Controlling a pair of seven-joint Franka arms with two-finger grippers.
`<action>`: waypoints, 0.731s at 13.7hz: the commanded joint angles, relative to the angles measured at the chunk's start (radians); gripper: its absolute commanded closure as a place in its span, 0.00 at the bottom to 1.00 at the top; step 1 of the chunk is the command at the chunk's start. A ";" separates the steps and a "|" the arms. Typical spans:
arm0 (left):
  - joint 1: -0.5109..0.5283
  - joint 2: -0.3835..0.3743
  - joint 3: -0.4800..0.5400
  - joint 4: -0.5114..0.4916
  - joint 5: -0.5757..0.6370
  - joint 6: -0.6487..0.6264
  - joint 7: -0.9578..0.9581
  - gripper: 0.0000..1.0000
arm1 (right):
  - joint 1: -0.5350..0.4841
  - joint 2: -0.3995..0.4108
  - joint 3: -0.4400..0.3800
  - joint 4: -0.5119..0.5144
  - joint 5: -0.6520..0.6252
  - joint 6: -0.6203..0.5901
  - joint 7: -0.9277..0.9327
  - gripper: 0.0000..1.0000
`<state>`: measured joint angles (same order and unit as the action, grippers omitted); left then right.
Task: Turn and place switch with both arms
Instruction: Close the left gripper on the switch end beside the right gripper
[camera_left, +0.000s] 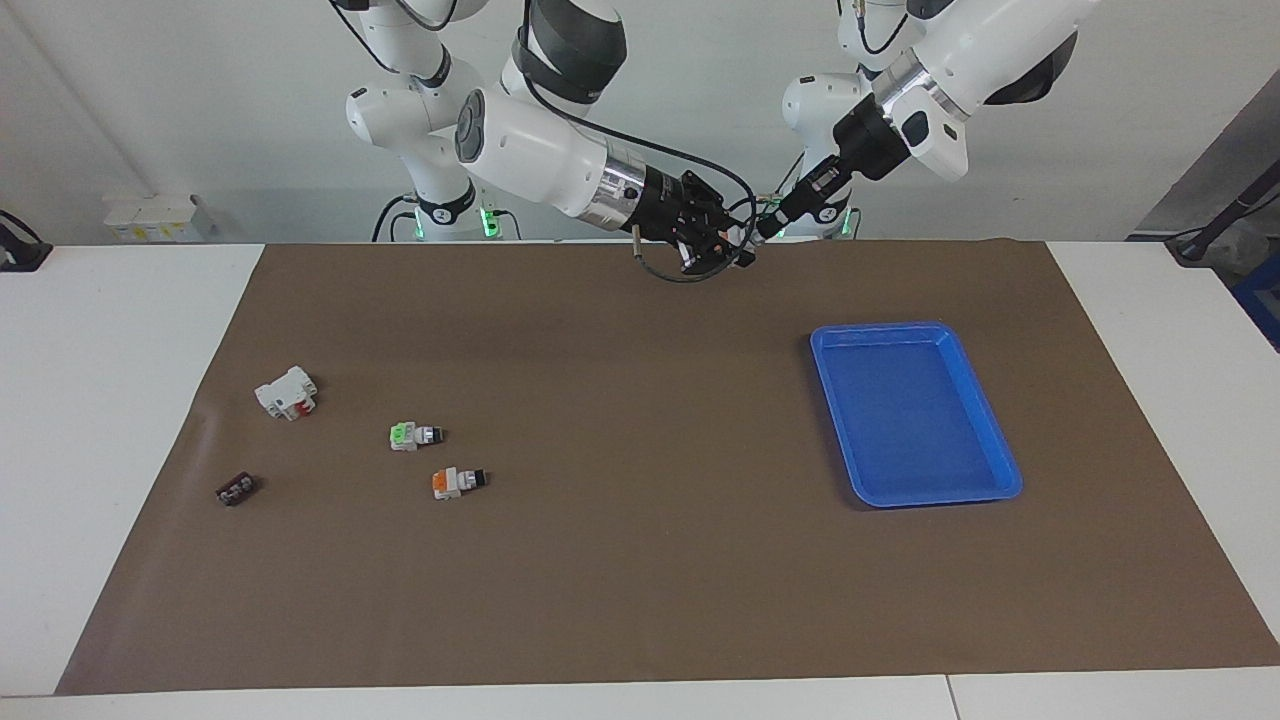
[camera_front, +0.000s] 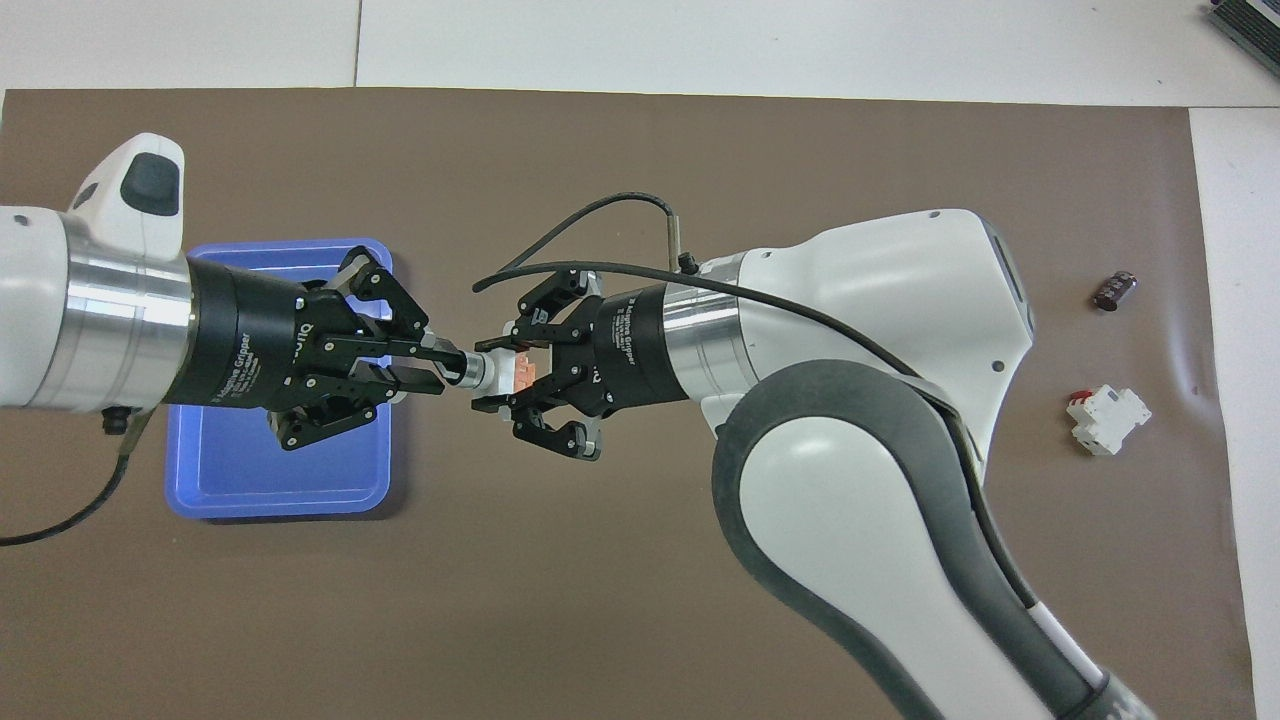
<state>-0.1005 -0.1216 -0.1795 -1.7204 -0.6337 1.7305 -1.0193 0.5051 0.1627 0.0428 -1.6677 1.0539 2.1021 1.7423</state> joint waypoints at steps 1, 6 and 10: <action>0.002 -0.029 0.006 -0.033 -0.038 0.006 0.025 0.80 | -0.010 -0.022 0.002 -0.014 0.003 -0.030 0.009 1.00; 0.005 -0.041 0.020 -0.059 -0.061 0.006 0.102 0.81 | -0.014 -0.023 0.002 -0.014 0.000 -0.036 0.009 1.00; 0.007 -0.041 0.021 -0.064 -0.095 0.011 0.114 0.81 | -0.014 -0.023 0.000 -0.014 0.000 -0.037 0.009 1.00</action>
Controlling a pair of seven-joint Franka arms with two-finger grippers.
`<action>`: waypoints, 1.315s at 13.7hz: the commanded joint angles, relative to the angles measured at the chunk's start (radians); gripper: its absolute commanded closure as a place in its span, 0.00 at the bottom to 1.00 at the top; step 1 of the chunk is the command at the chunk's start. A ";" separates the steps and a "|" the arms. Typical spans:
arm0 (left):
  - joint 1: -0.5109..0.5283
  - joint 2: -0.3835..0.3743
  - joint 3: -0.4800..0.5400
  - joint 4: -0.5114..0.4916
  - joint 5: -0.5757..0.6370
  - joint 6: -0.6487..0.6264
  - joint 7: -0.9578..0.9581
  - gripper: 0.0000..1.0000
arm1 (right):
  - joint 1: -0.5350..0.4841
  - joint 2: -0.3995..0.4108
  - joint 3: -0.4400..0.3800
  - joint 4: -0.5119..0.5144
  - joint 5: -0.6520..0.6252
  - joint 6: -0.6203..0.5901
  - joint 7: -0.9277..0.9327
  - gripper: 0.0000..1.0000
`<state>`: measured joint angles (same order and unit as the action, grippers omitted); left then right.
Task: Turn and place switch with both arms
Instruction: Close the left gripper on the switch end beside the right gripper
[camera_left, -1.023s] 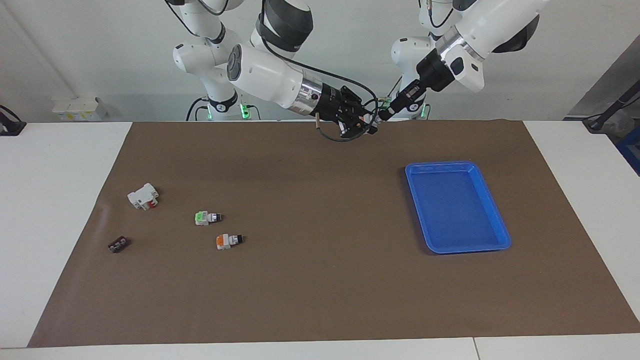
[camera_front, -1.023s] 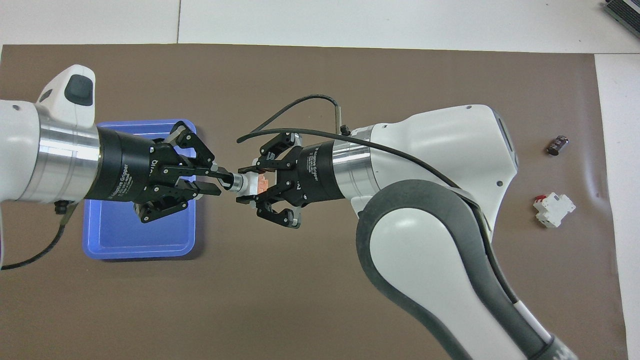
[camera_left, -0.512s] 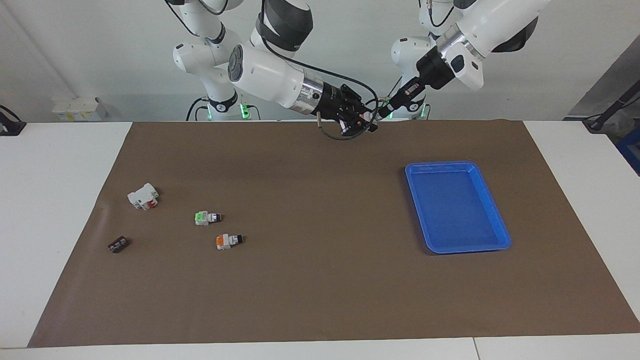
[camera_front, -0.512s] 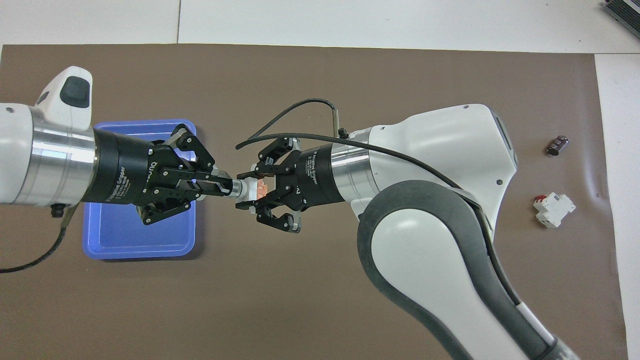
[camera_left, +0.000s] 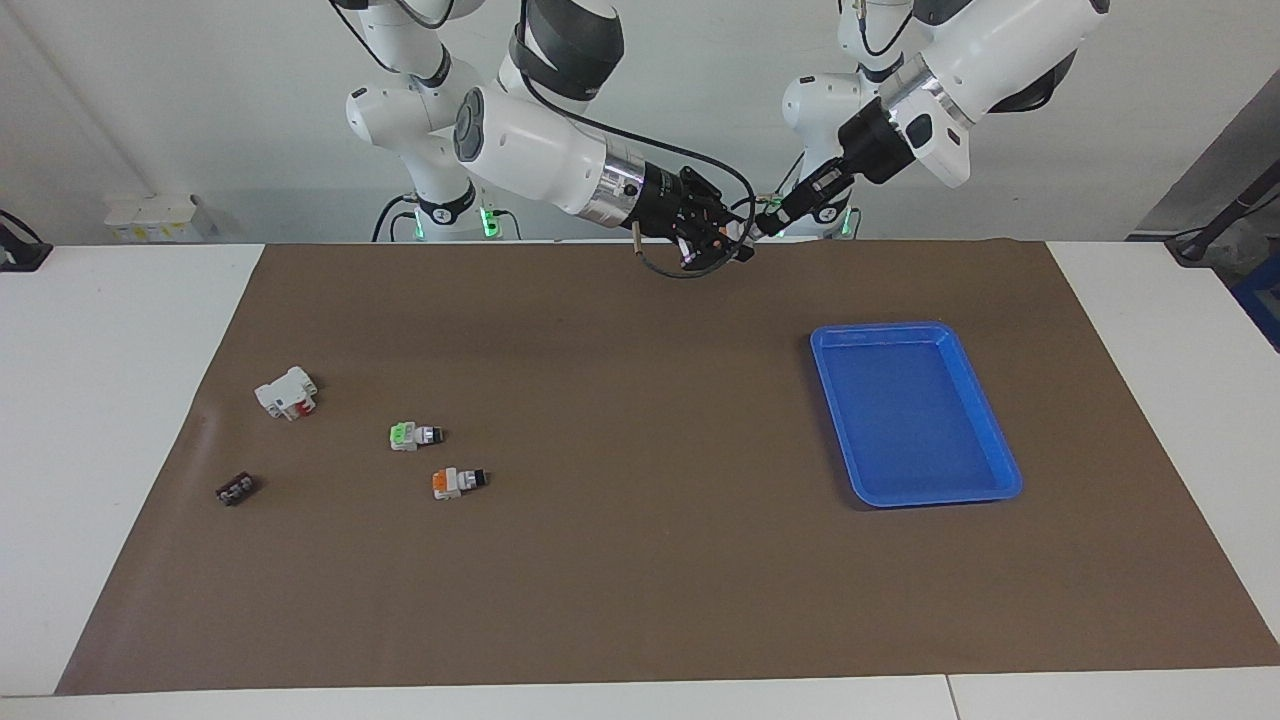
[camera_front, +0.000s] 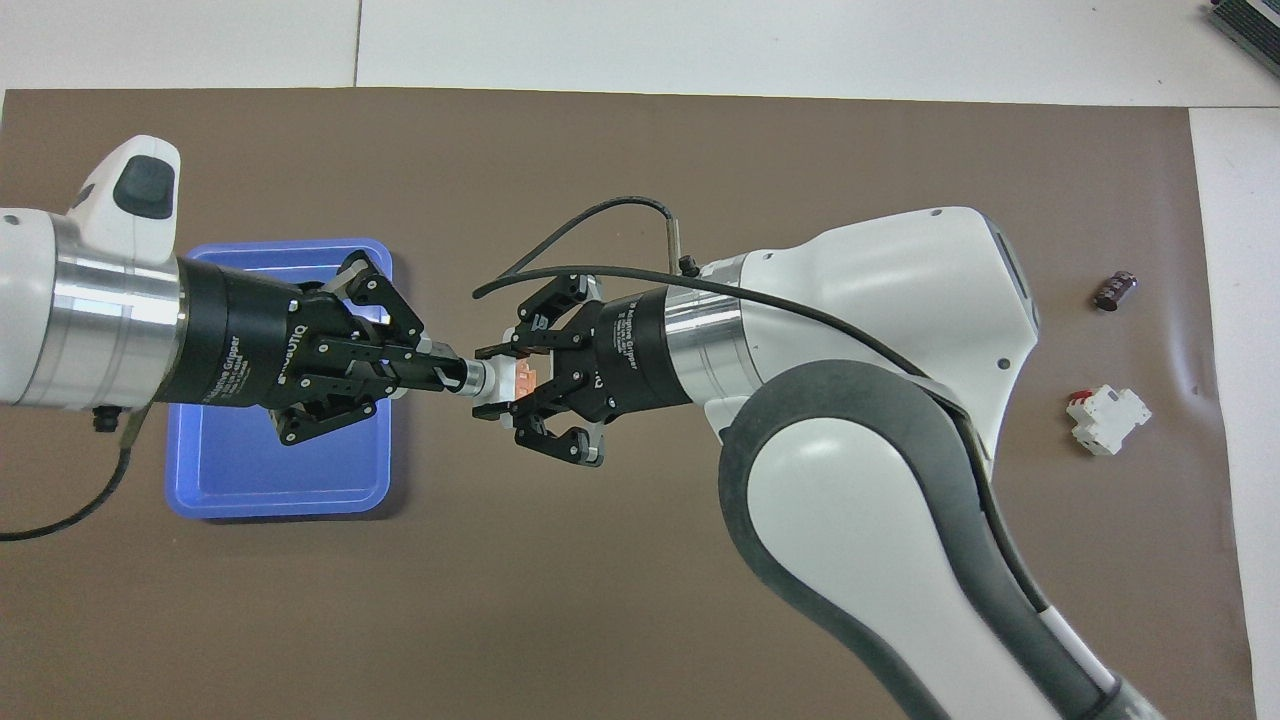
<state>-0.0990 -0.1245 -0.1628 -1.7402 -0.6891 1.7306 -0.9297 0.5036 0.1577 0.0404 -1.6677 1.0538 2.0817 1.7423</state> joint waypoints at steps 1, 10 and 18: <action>0.007 -0.038 0.005 -0.041 -0.044 0.010 0.023 0.81 | -0.013 -0.018 0.004 -0.014 0.000 -0.017 0.009 1.00; 0.022 -0.053 0.017 -0.068 -0.056 0.017 0.107 1.00 | -0.014 -0.020 0.003 -0.014 -0.008 -0.017 0.009 1.00; 0.021 -0.055 0.025 -0.068 -0.043 0.000 0.467 1.00 | -0.014 -0.021 0.003 -0.014 -0.011 -0.017 0.011 1.00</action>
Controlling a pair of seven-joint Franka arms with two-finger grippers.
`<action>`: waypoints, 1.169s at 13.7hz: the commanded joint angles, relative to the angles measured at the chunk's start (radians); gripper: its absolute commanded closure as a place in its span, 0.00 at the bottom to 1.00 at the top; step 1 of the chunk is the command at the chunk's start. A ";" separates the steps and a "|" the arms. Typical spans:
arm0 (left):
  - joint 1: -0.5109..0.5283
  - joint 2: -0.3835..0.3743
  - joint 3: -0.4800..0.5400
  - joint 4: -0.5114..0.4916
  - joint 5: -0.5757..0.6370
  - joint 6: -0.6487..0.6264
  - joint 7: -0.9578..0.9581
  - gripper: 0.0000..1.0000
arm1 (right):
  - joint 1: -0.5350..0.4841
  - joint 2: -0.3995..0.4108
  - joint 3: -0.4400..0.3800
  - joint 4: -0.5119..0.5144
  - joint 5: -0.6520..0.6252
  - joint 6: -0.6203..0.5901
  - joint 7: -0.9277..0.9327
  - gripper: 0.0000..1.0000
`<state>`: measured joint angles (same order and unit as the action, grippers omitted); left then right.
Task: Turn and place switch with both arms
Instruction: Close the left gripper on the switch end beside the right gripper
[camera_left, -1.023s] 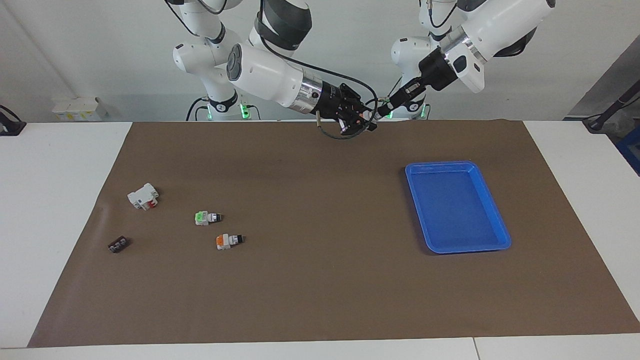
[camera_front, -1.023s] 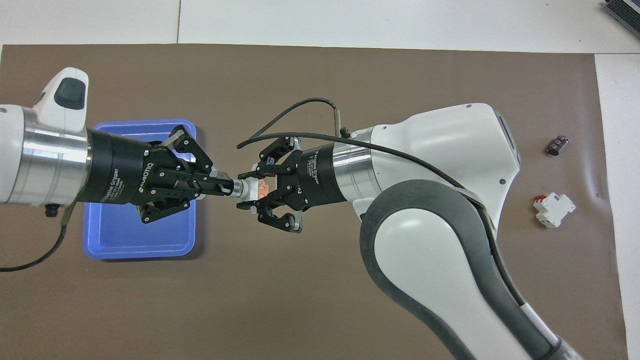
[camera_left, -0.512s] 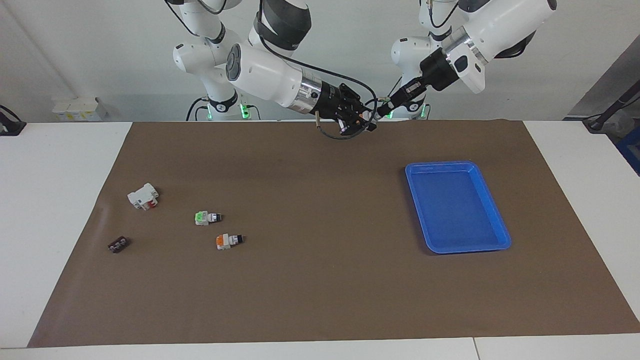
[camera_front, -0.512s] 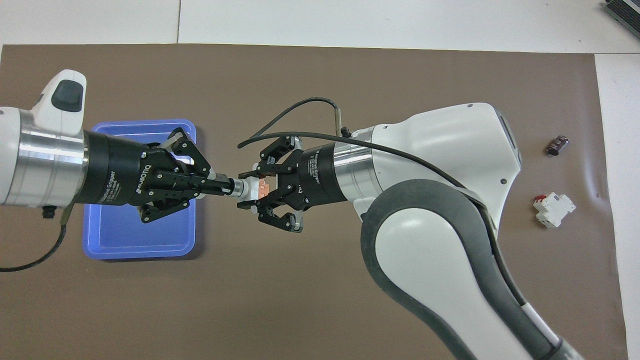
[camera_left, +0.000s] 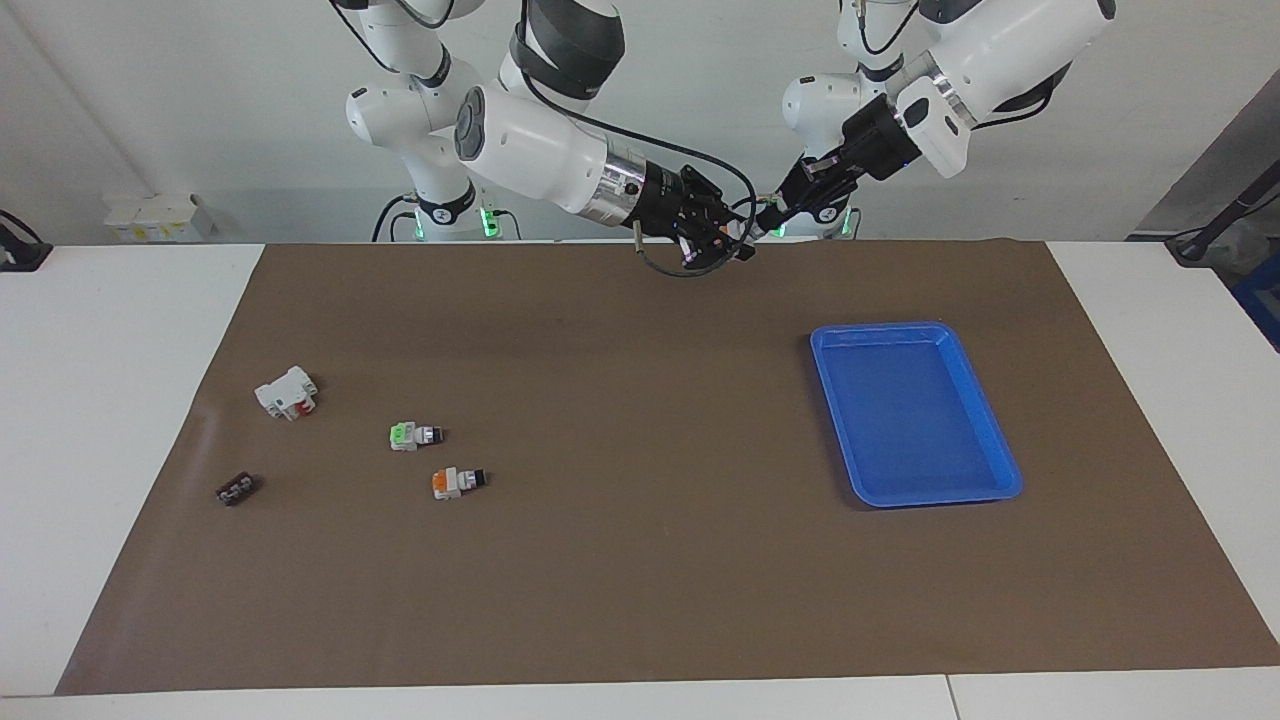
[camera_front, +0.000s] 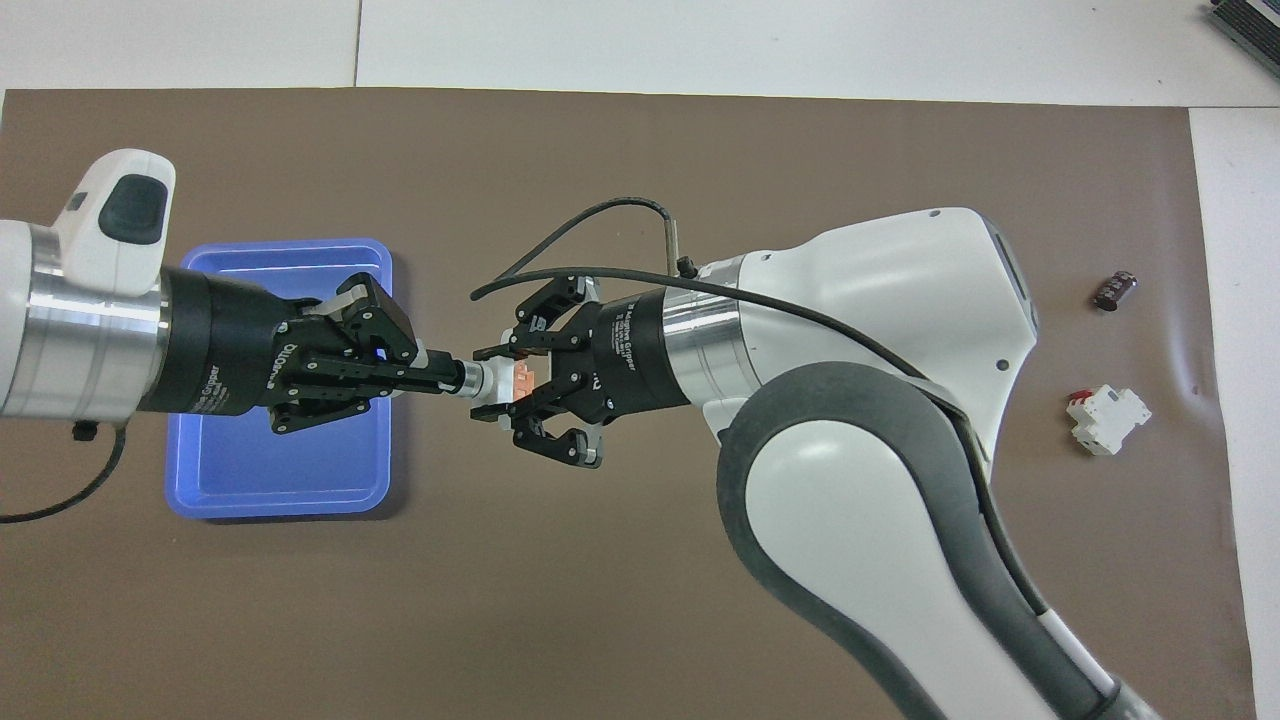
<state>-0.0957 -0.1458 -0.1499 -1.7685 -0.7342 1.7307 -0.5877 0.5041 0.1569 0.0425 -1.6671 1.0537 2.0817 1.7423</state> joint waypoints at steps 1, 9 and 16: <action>0.017 -0.037 0.012 -0.045 0.004 -0.003 0.193 1.00 | -0.015 -0.022 0.000 -0.014 -0.011 -0.017 0.011 1.00; 0.025 -0.057 0.032 -0.065 0.007 -0.100 0.624 1.00 | -0.015 -0.027 0.000 -0.014 -0.021 -0.017 0.013 1.00; 0.019 -0.061 0.027 -0.060 0.004 -0.144 0.717 1.00 | -0.015 -0.028 0.000 -0.014 -0.027 -0.018 0.014 1.00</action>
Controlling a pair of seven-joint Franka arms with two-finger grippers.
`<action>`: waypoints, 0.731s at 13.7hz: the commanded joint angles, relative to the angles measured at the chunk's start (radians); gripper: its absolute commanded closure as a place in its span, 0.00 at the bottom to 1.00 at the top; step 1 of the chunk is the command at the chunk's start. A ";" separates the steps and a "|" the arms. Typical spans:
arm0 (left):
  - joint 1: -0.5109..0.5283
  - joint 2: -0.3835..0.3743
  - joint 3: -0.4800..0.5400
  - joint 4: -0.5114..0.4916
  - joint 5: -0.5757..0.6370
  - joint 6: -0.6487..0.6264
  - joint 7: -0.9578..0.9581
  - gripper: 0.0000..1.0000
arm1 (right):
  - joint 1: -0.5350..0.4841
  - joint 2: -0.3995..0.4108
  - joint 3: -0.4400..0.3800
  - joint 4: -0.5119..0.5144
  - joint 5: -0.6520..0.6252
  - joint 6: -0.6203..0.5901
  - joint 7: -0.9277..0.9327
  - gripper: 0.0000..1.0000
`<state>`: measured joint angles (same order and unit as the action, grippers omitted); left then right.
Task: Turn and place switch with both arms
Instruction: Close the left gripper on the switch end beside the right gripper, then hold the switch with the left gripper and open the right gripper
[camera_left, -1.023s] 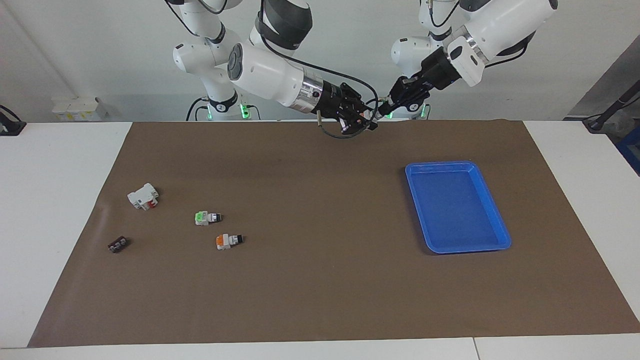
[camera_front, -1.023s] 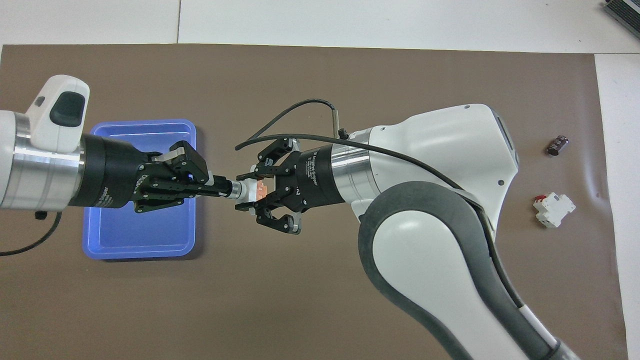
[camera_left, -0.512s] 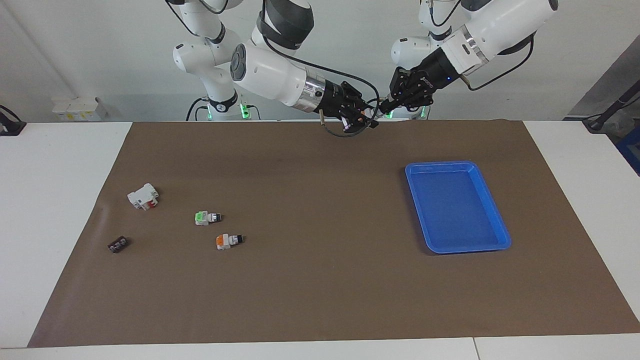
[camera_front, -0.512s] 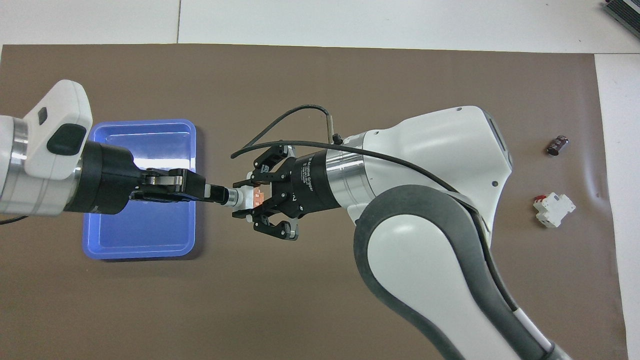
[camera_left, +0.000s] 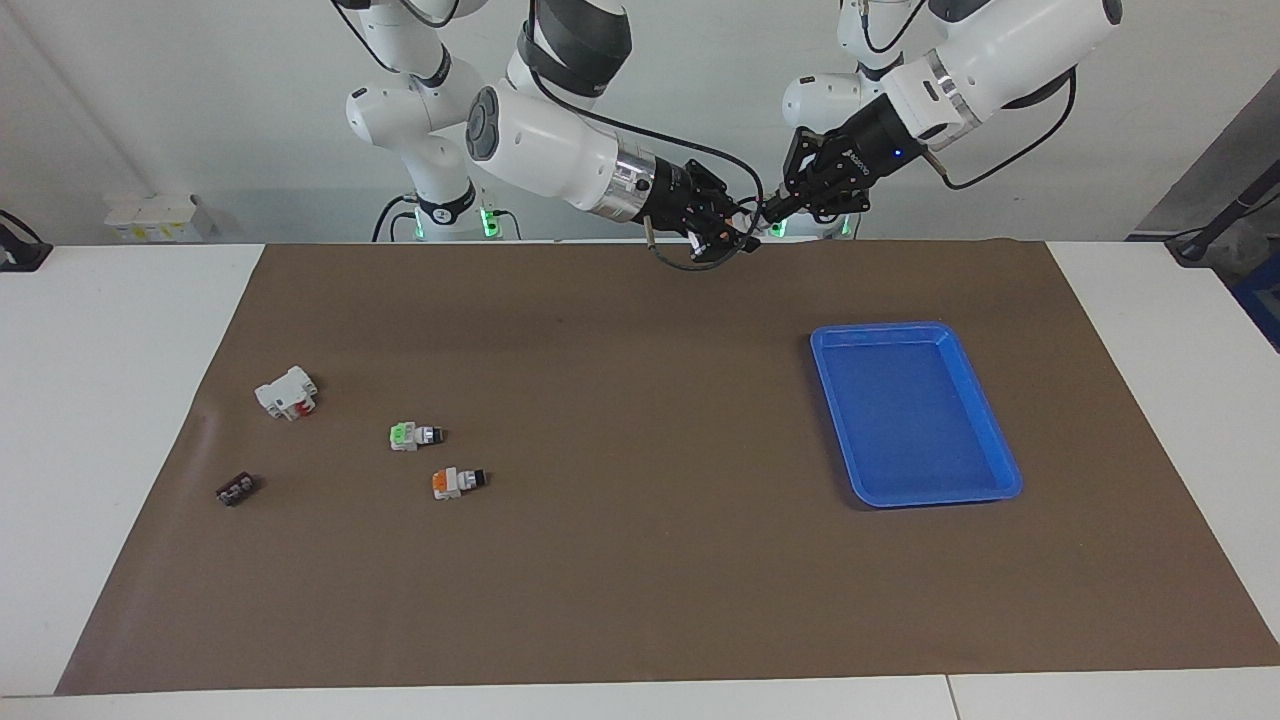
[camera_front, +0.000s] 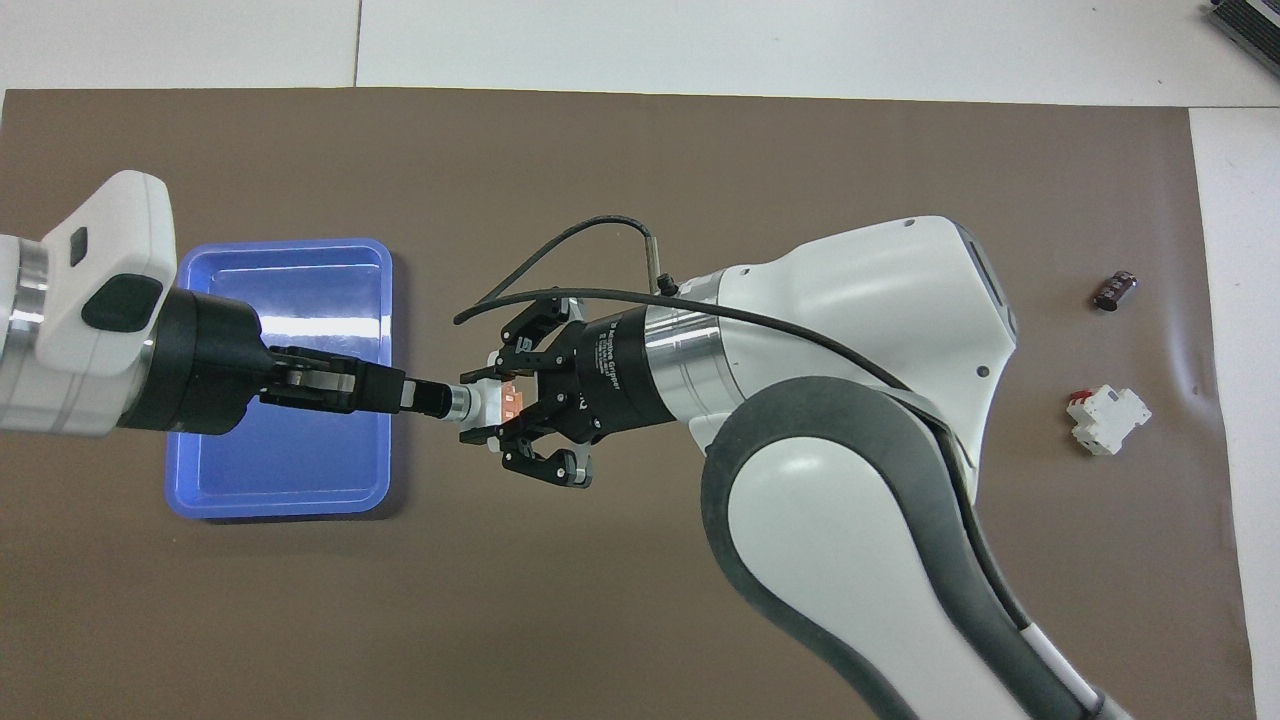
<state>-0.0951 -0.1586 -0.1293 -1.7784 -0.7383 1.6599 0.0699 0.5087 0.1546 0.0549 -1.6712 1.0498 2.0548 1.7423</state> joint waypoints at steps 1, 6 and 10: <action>0.018 -0.048 0.007 -0.047 0.008 -0.077 0.066 1.00 | -0.019 -0.026 -0.012 -0.010 -0.024 0.010 0.014 1.00; 0.012 -0.052 0.007 -0.049 0.010 -0.077 0.157 1.00 | -0.019 -0.029 -0.012 -0.013 -0.025 0.004 0.016 1.00; 0.011 -0.052 0.007 -0.047 0.010 -0.072 0.281 1.00 | -0.019 -0.030 -0.012 -0.015 -0.025 0.004 0.016 1.00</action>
<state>-0.0954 -0.1648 -0.1302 -1.7784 -0.7383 1.6494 0.2784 0.5086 0.1479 0.0549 -1.6737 1.0456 2.0449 1.7423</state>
